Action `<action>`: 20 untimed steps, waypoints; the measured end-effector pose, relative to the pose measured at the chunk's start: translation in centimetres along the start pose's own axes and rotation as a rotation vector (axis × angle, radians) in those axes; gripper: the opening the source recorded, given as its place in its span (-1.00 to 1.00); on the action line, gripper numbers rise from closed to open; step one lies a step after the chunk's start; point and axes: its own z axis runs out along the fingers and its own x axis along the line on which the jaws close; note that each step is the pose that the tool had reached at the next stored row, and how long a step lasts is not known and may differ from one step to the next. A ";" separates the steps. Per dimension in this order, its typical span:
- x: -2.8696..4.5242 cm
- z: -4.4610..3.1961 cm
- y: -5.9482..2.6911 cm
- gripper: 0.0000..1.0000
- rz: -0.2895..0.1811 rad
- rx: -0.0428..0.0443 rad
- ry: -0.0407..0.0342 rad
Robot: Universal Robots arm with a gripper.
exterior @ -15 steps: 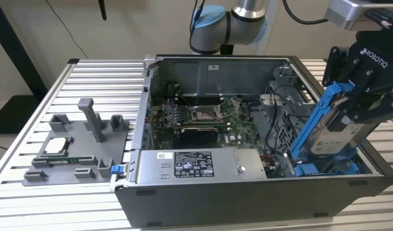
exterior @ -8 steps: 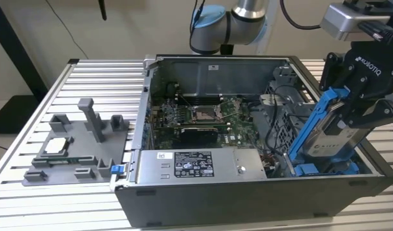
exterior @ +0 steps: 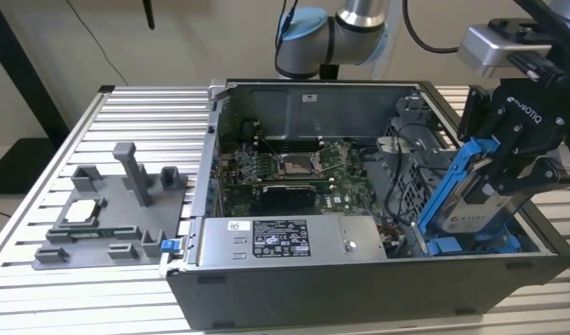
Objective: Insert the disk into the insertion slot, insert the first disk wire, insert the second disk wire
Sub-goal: 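Insert the disk into the insertion slot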
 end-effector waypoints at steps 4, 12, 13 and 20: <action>0.02 0.75 -0.05 -1.00 0.000 0.0000 0.0000; 0.03 1.20 -0.11 -1.00 0.000 -0.0002 0.0000; 0.03 1.21 -0.11 -1.00 0.000 -0.0003 0.0000; 0.03 1.21 -0.12 1.00 0.000 -0.0003 0.0001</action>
